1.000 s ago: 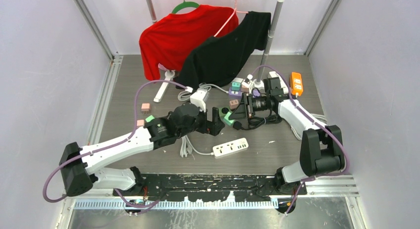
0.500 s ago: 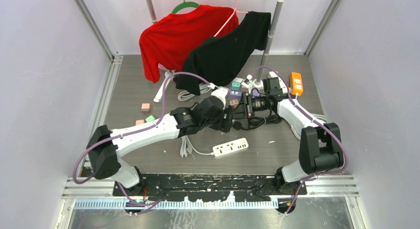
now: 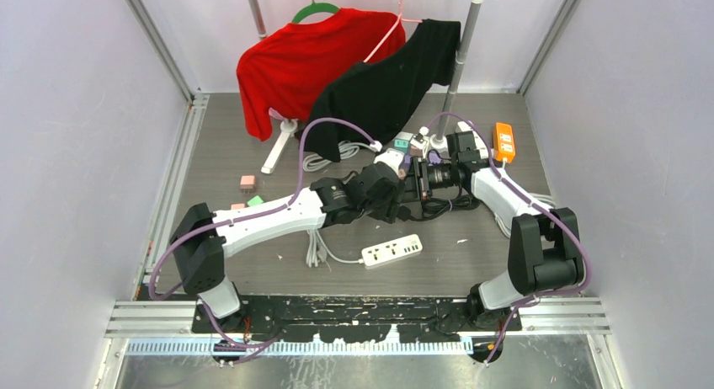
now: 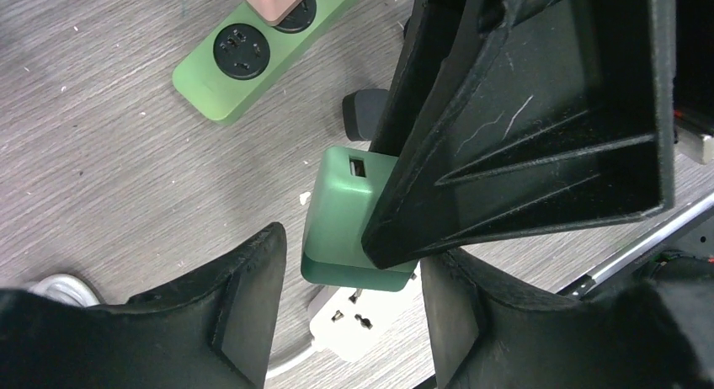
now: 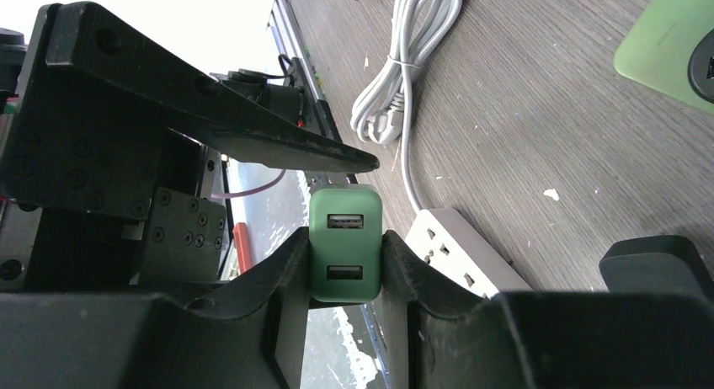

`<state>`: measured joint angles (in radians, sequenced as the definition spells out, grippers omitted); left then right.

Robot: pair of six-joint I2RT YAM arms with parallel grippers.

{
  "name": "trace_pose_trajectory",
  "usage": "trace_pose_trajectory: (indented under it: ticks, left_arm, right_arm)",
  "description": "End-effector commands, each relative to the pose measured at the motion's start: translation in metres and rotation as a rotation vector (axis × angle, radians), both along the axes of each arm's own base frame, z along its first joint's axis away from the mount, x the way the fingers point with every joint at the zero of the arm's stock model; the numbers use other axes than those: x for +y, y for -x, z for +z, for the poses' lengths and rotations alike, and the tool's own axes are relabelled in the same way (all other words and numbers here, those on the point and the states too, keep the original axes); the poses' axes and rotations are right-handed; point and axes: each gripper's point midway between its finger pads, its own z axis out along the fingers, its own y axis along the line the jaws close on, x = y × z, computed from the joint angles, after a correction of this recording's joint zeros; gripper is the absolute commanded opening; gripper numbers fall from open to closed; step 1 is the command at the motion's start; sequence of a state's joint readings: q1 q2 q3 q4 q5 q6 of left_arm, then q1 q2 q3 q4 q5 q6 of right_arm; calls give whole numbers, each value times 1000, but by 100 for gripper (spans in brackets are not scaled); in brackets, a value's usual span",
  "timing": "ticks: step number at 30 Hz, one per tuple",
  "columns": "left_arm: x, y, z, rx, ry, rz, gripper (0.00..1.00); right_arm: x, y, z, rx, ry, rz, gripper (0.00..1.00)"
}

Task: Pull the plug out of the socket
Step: Place the plug at the center of the board.

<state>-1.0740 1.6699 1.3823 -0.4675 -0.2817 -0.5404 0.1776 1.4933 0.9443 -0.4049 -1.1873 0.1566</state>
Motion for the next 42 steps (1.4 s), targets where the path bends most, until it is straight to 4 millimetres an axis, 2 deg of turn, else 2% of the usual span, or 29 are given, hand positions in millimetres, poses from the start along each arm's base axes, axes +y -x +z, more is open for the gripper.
trace_pose_trajectory:
  ticks: [1, 6, 9, 15, 18, 21, 25, 29, 33, 36, 38, 42]
  left_arm:
    - [-4, -8, 15, -47, 9, 14, 59]
    - [-6, -9, 11, -43, 3, 11, 61]
    - [-5, -10, 13, -50, 4, 15, 58]
    - [-6, -11, 12, -55, 4, 16, 40]
    - [-6, -10, 11, -53, 3, 10, 22]
    - [-4, -9, 11, -55, 4, 7, 6]
    - [6, -5, 8, -58, -1, 16, 0]
    - [28, -1, -3, -65, -16, 66, 0]
    - [56, 5, -13, -70, -23, 119, 0]
    - [83, 8, -22, -78, -50, 171, 0]
    - [109, 7, -27, -86, -94, 254, 0]
    - [173, 2, -34, -102, -226, 456, 0]
  right_arm:
    - [4, 0, 10, -25, -37, 28, 1]
    - [5, 1, 10, -19, -40, 33, 3]
    - [6, 2, 10, -16, -43, 37, 4]
    - [6, 3, 10, -14, -45, 41, 5]
    - [6, 3, 10, -18, -45, 43, 9]
    - [6, 4, 11, -31, -43, 49, 22]
    - [3, 6, 12, -82, -26, 71, 51]
    - [0, 7, 10, -136, 4, 83, 64]
    - [-2, 8, 8, -157, 20, 93, 68]
    - [-3, 8, 7, -167, 28, 95, 69]
    - [-3, 8, 7, -169, 32, 94, 69]
    - [-4, 7, 6, -170, 35, 90, 69]
